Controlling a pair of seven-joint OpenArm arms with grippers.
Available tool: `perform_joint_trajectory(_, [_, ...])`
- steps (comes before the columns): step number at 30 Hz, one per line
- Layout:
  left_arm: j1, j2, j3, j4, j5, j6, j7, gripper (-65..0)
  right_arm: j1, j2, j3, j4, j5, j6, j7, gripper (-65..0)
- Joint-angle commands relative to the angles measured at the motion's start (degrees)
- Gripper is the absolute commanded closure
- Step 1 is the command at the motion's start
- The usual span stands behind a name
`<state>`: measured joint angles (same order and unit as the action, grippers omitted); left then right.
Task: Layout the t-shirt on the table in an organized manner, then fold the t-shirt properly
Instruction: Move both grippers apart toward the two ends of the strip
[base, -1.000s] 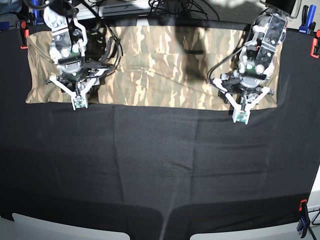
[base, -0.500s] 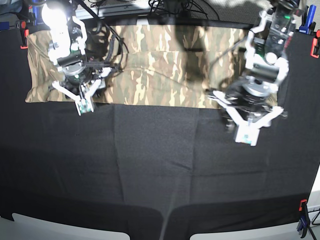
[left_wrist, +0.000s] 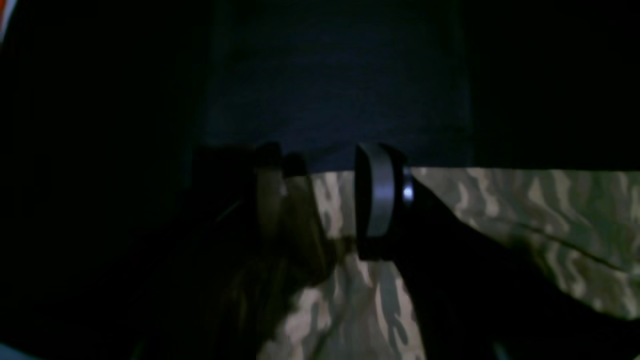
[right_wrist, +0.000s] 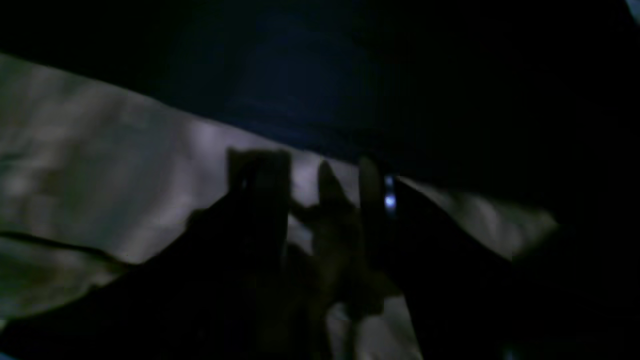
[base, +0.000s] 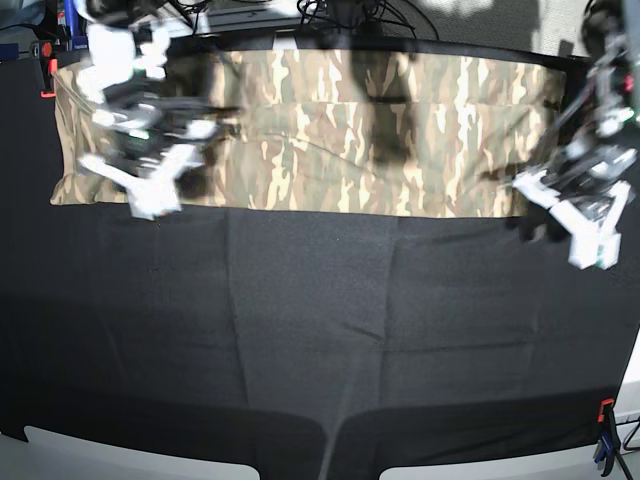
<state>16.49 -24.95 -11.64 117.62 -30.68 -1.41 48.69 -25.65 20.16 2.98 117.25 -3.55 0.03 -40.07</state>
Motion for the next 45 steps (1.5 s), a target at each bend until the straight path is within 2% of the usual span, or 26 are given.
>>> perform_joint_trajectory(1, [0.79, -0.63, -1.92, 0.72, -1.38, -0.85, -2.03, -22.0, -0.76, 0.61, 2.58, 1.14, 1.18, -0.42, 1.55, -22.7])
perform_joint_trajectory(4, [2.93, -0.61, -5.81, -1.53, -5.68, -3.43, -2.64, -22.0, -3.52, 0.0, 10.45, 1.14, 5.14, 0.0, 1.86, -22.7])
perform_joint_trajectory(7, [3.34, -0.57, -8.35, -7.41, -11.19, -5.7, -2.23, -22.0, -5.55, -1.84, 17.92, 1.14, 7.78, 4.63, 2.84, -22.7])
perform_joint_trajectory(12, [3.04, 2.47, -10.14, -15.41, -23.54, -16.44, 0.44, -22.0, -6.05, -5.64, 27.71, 1.14, 16.0, 12.9, 3.82, -22.7])
perform_joint_trajectory(15, [3.04, 4.66, -10.14, -16.0, -24.9, -20.44, 1.16, -22.0, -6.36, -7.67, 30.25, 1.14, 18.69, 18.73, 3.67, -22.7])
perform_joint_trajectory(17, [2.93, 5.01, -10.14, -16.0, -23.39, -20.5, 0.17, -22.0, -6.99, -8.96, 31.12, 1.14, 20.87, 21.75, 3.69, -22.7])
perform_joint_trajectory(21, [2.49, 4.52, -10.14, -16.0, -17.64, -19.85, -0.57, -23.7, -8.07, -11.15, 31.63, 1.16, 23.1, 24.63, 3.13, -22.7])
perform_joint_trajectory(26, [2.4, 3.32, -10.12, -16.0, -17.11, -19.65, 0.04, -43.5, -8.02, -11.43, 31.63, 1.46, 23.1, 24.94, 2.69, -22.7])
perform_joint_trajectory(29, [2.36, 1.88, -10.14, -16.0, -15.69, -19.26, 0.61, -44.5, -8.02, -11.43, 31.61, 2.43, 23.1, 24.96, 1.9, -22.7])
perform_joint_trajectory(32, [2.14, -0.68, -10.14, -16.04, -14.34, -12.22, 0.76, -44.5, -8.02, -11.43, 31.61, 3.65, 23.1, 25.07, 1.2, -22.7])
perform_joint_trajectory(34, [2.1, -2.23, -10.38, -16.04, -14.32, -10.08, 1.03, -44.5, -8.02, -11.43, 31.61, 4.15, 23.1, 25.09, 1.14, -22.7])
perform_joint_trajectory(40, [2.25, -2.6, -12.07, -17.53, -14.97, -10.69, 1.86, -44.5, -8.02, -11.43, 31.61, 4.24, 23.12, 26.18, 0.52, -22.7])
perform_joint_trajectory(45, [2.03, -2.58, -12.09, -27.1, -23.04, -15.89, 2.54, -44.4, -8.02, -11.43, 31.61, 4.24, 23.15, 26.18, 0.24, -22.7])
